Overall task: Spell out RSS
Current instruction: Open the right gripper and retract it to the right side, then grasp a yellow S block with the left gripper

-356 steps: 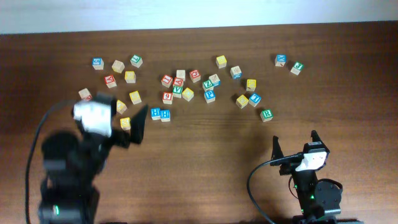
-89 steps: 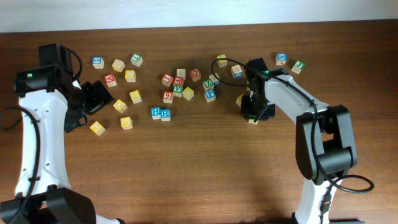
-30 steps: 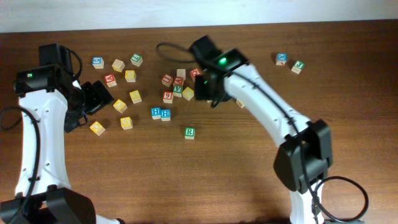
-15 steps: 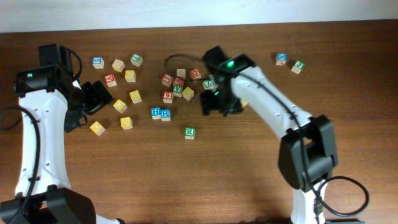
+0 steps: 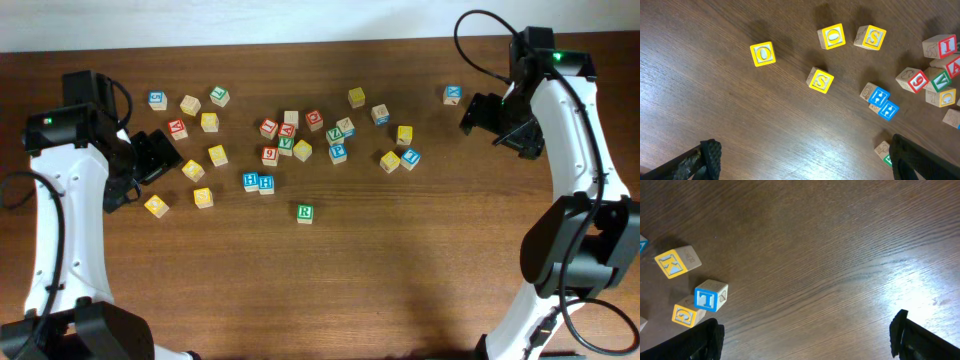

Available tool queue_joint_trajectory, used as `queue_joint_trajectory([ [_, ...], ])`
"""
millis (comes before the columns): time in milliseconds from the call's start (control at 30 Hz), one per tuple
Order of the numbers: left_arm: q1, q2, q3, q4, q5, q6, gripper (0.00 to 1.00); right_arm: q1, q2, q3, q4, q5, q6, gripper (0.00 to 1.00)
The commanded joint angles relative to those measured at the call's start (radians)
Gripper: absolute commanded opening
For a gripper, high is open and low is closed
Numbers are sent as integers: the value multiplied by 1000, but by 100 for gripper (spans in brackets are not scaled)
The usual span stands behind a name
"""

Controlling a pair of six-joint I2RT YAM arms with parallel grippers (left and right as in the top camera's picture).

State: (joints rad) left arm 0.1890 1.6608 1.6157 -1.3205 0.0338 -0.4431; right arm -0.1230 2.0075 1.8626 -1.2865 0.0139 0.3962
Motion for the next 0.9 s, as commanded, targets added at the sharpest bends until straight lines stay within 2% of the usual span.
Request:
queue_joint_trajectory([
  [0, -1, 0, 3, 2, 3, -9, 99, 5, -19, 6, -1, -3, 0, 98],
  [100, -1, 0, 3, 1, 3, -9, 99, -2, -19, 6, 7, 237, -124, 98],
  [400, -1, 0, 3, 22, 4, -16, 99, -221, -18, 6, -16, 245, -123, 98],
  [567, -8, 0, 3, 5, 232, -11, 99, -238, -18, 6, -15, 245, -123, 98],
  [633, -53, 0, -10, -29, 156, 55, 99, -238, -18, 6, -15, 245, -123, 98],
  [733, -129, 0, -112, -23, -23, 24, 99, -238, -18, 6, -15, 245, -123, 98],
  [800, -136, 2, -219, 87, -24, 25, 99, -238, -18, 6, -15, 245, -123, 98],
  [867, -136, 2, -244, 123, -35, 25, 99, -237, -18, 6, -15, 245, -123, 98],
])
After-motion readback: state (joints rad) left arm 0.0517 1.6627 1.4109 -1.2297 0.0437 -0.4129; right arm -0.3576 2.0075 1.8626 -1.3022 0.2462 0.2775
